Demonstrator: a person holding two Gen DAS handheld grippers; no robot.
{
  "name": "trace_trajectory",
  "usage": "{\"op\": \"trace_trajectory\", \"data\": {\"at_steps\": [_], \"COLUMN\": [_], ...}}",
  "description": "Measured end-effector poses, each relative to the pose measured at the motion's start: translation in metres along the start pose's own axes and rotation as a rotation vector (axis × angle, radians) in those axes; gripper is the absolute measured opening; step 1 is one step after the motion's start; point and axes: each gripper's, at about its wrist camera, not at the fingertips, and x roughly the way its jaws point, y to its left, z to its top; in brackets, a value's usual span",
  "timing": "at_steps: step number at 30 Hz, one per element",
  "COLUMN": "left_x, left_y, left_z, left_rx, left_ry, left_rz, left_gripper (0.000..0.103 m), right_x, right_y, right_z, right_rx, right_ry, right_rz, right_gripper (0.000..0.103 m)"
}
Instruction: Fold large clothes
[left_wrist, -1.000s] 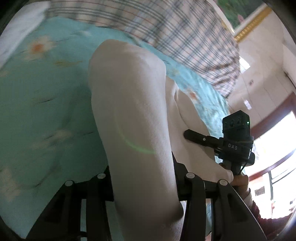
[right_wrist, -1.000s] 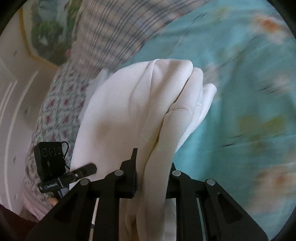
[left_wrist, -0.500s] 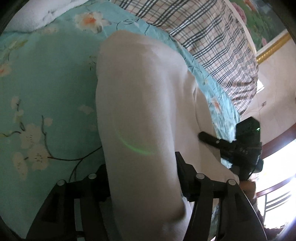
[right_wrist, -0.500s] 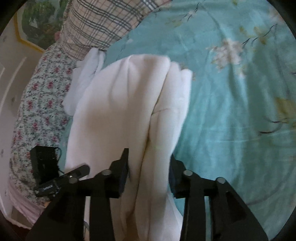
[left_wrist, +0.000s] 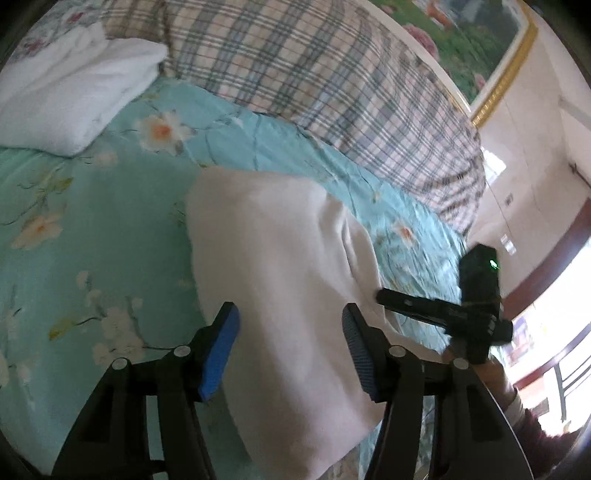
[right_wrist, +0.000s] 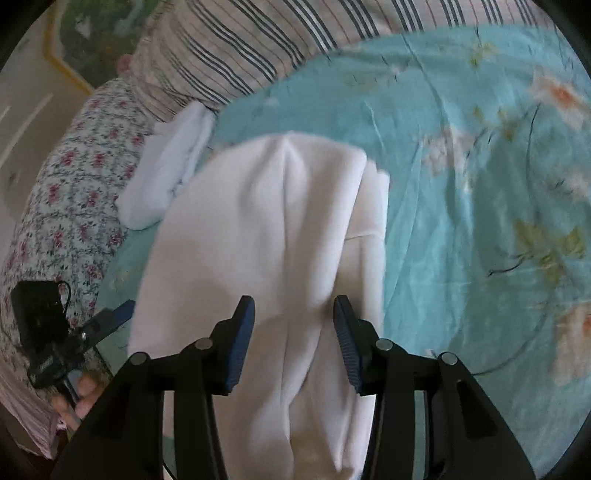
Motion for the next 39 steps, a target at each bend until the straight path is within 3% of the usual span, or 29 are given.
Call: {"op": "trace_trajectory", "data": {"at_steps": [1,3,5,8,10,12,16,18,23,27,30,32,35,38,39], "left_x": [0.004,0.012,0.021,0.024,0.030,0.040,0.072,0.075,0.064,0.036,0.025,0.037,0.072,0.112,0.124], "left_y": [-0.001,0.001,0.002,-0.004,-0.011,-0.021,-0.038,-0.039,-0.029,-0.030,-0.028,-0.026,-0.019,-0.001,0.007], "left_z": [-0.002,-0.005,0.000,0.008,0.010,0.008,-0.007,-0.014,-0.014,0.000,0.030,0.056,0.082,0.094,0.093], "left_rx": [0.012,0.038,0.041,0.069,0.100,0.126,0.209,0.231,0.210,0.172,0.118,0.094,0.081,0.071,0.066], "left_ry": [0.004,0.021,0.043,0.065,0.080,0.096,0.145,0.132,0.143,0.105,0.029,0.024,0.060,0.128,0.152], "left_rz": [0.005,0.000,0.001,-0.024,-0.026,-0.020,0.104,0.128,0.119,0.076,0.036,0.023,0.072,0.149,0.172], "left_gripper": [0.057,0.057,0.057,0.057,0.057,0.057,0.055,0.055,0.058,0.054,0.054,0.054,0.053,0.041,0.028], "right_x": [0.004,0.010,0.004,-0.032,-0.050,-0.047,-0.012,0.000,-0.002,-0.032,-0.042,-0.030,0.013,0.062,0.074], "right_y": [-0.002,-0.005,-0.003,0.004,0.000,-0.018,-0.047,-0.051,-0.047,-0.019,0.008,0.025,0.034,0.022,0.016], "right_z": [0.001,0.003,0.007,0.015,0.016,0.013,0.000,-0.006,-0.001,0.014,0.035,0.055,0.083,0.097,0.098], "right_rx": [0.007,0.026,0.037,0.012,-0.002,0.019,0.073,0.083,0.080,0.007,-0.026,-0.047,-0.042,-0.025,-0.028], "right_ry": [0.006,0.018,0.003,-0.122,-0.172,-0.151,-0.064,-0.055,-0.044,-0.113,-0.153,-0.146,-0.099,-0.042,-0.030], "right_rz": [0.006,0.022,0.067,0.147,0.125,0.072,0.008,0.000,-0.013,-0.114,-0.004,0.054,0.044,-0.040,-0.089], "right_gripper": [0.041,0.006,0.006,0.006,0.006,0.006,0.006,0.006,0.013,0.014,0.014,0.014,0.014,0.014,0.010]}}
